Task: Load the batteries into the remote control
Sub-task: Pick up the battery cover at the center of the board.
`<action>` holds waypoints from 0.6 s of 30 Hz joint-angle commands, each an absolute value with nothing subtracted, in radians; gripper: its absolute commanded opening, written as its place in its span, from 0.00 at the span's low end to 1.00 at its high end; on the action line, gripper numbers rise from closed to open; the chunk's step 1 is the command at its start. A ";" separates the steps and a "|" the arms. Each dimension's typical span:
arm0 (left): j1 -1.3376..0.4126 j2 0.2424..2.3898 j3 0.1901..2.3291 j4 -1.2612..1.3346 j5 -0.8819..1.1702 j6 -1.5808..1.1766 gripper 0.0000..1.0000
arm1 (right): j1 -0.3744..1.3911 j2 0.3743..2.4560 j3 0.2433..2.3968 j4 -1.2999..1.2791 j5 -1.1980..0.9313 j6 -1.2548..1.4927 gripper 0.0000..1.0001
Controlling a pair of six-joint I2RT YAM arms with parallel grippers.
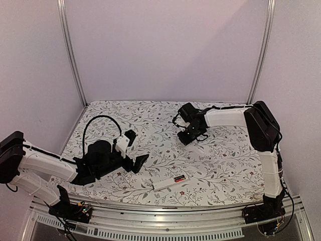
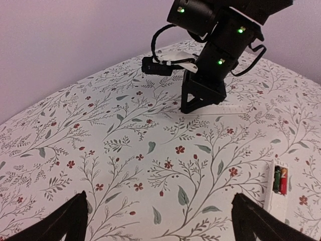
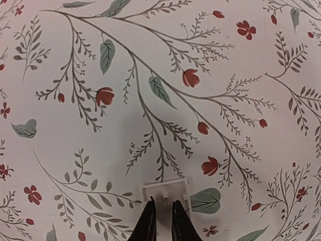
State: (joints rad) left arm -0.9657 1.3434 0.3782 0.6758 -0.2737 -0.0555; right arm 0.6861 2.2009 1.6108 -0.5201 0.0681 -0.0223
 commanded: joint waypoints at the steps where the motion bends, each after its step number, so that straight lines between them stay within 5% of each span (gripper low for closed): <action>1: -0.949 1.358 0.397 0.676 -0.264 -0.049 1.00 | 0.684 2.188 1.606 -0.512 0.053 -0.017 0.12; 18: -0.946 1.381 0.403 0.682 -0.252 -0.055 1.00 | 0.684 2.237 1.641 -0.511 0.078 -0.039 0.09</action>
